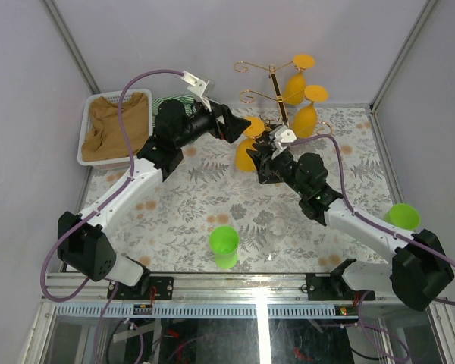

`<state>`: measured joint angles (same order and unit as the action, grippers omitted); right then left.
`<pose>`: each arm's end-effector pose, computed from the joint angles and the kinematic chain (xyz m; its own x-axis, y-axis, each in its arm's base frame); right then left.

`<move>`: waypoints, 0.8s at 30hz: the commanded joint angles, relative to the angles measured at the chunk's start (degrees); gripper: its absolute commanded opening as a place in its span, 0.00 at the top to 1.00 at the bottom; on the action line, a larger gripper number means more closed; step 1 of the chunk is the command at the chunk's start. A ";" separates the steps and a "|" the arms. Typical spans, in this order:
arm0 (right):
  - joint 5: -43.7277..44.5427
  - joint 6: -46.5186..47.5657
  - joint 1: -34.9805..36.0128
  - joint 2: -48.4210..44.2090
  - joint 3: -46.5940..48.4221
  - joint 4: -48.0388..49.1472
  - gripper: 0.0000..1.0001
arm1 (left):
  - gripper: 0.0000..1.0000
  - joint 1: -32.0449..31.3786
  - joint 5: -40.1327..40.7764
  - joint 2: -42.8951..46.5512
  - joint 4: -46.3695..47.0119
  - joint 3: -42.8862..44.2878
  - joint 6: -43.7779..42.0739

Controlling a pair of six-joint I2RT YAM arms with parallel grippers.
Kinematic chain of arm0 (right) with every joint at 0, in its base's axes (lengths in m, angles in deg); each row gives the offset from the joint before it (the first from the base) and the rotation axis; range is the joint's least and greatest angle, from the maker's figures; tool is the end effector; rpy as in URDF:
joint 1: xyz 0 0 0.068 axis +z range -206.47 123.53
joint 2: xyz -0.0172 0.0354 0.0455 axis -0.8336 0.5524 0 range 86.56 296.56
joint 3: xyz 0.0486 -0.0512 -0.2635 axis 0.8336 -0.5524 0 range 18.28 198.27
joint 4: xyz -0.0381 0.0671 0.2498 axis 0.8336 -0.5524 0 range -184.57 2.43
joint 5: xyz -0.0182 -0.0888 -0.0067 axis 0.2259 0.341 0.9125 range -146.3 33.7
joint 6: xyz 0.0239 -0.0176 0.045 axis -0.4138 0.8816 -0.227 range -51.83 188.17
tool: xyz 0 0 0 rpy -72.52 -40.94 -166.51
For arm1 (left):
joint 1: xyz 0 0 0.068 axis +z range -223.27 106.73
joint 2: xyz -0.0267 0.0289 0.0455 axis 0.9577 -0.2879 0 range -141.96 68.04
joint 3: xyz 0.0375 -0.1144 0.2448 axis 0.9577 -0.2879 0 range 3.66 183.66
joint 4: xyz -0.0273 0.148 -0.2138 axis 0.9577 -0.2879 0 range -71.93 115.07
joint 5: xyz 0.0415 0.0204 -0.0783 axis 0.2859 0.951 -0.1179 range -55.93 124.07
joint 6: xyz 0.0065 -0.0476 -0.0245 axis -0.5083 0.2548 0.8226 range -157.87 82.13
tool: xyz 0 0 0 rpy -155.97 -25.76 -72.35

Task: Place the wine glass upside down on the wine glass rack
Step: Turn the wine glass upside down at the wine rack.

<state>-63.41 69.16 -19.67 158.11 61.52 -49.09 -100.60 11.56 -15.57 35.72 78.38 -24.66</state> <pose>0.2281 0.1762 0.3199 0.1535 0.0934 -0.9837 -0.6894 0.7233 -0.0389 0.3036 -0.1723 0.4005 -0.1482 -0.1612 -0.9757 0.7501 0.6247 -0.2171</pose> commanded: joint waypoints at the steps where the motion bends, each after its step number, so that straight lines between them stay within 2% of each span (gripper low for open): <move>1: 0.32 0.78 0.91 -4.15 -0.76 -1.67 0.65 | 0.00 0.26 -0.37 2.15 2.93 -0.86 0.32; 13: 3.89 -0.84 1.26 -11.10 1.33 -15.12 0.64 | 0.00 0.28 4.49 3.01 0.30 -0.06 -1.25; 18: 10.08 -1.80 1.25 -13.17 7.71 -27.74 0.62 | 0.00 0.51 8.63 3.28 -2.76 2.55 -2.14; 21: 16.54 -3.76 1.26 -14.04 12.51 -34.99 0.61 | 0.00 0.77 13.22 2.21 -8.24 7.25 -2.11; 24: 22.63 -5.47 1.26 -15.47 16.66 -39.88 0.61 | 0.00 1.13 18.60 -0.87 -19.36 16.67 -2.70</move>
<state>-51.13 66.61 -18.91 145.98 71.09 -81.00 -100.16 21.66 -14.42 26.74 84.37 -25.62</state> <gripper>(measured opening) 0.388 0.996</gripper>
